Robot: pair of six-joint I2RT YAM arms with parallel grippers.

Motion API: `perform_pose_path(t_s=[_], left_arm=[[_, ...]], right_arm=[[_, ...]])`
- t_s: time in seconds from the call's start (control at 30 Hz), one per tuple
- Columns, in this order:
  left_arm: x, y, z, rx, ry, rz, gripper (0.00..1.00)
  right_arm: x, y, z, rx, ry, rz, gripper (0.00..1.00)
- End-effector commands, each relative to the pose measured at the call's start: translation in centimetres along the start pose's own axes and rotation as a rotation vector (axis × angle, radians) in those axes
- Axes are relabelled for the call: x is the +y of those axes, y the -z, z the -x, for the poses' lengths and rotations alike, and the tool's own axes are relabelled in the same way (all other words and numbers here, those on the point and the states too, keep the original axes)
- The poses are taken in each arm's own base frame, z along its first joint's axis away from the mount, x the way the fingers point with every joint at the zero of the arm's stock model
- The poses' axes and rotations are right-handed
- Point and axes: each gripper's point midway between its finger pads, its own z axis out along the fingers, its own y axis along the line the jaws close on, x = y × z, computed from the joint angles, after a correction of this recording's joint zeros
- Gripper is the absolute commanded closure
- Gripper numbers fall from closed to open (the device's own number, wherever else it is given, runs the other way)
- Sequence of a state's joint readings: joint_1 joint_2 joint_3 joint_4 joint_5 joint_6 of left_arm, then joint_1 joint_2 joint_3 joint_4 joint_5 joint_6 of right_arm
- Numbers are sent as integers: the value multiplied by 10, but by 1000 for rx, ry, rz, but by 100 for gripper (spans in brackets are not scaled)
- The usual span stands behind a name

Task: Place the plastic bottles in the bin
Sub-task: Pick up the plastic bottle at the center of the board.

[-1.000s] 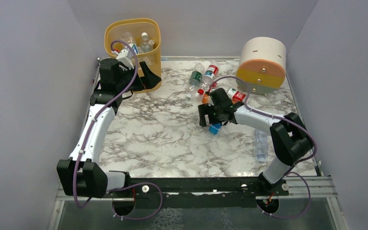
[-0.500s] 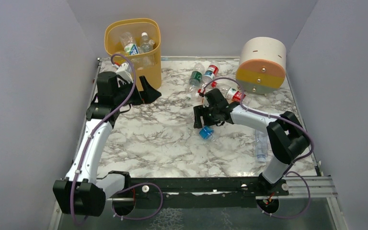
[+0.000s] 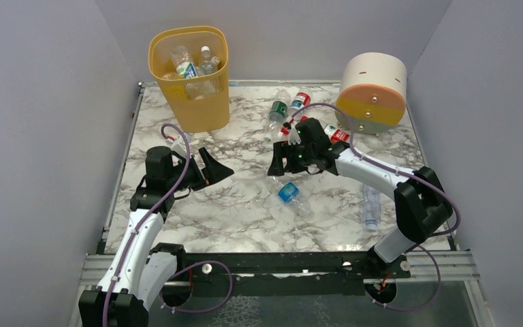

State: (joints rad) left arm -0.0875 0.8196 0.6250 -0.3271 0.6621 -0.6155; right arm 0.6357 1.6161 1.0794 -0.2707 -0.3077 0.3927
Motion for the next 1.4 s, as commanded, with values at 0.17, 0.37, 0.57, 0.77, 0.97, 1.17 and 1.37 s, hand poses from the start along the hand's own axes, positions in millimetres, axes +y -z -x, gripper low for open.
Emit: perform_pose_path(t_s=[0.17, 0.37, 0.57, 0.77, 0.97, 1.17, 1.37], left_arm=[[-33, -3, 21, -132, 83, -202, 1], [-40, -3, 23, -185, 127, -289, 1], [-30, -5, 19, -166, 104, -235, 1], [-24, -10, 16, -146, 103, -224, 1], [-22, -13, 14, -127, 108, -225, 1], [-24, -13, 15, -127, 104, -228, 1], [-21, -14, 13, -128, 108, -220, 1]], right_arm=[[58, 25, 27, -97, -43, 246, 26], [75, 29, 29, -108, -74, 342, 27], [21, 37, 41, -113, 34, -18, 25], [-27, 47, 22, -60, 117, -249, 17], [-50, 33, -15, 26, 119, -286, 13], [-53, 9, -38, 90, 131, -227, 17], [-45, 1, -53, 120, 136, -164, 17]])
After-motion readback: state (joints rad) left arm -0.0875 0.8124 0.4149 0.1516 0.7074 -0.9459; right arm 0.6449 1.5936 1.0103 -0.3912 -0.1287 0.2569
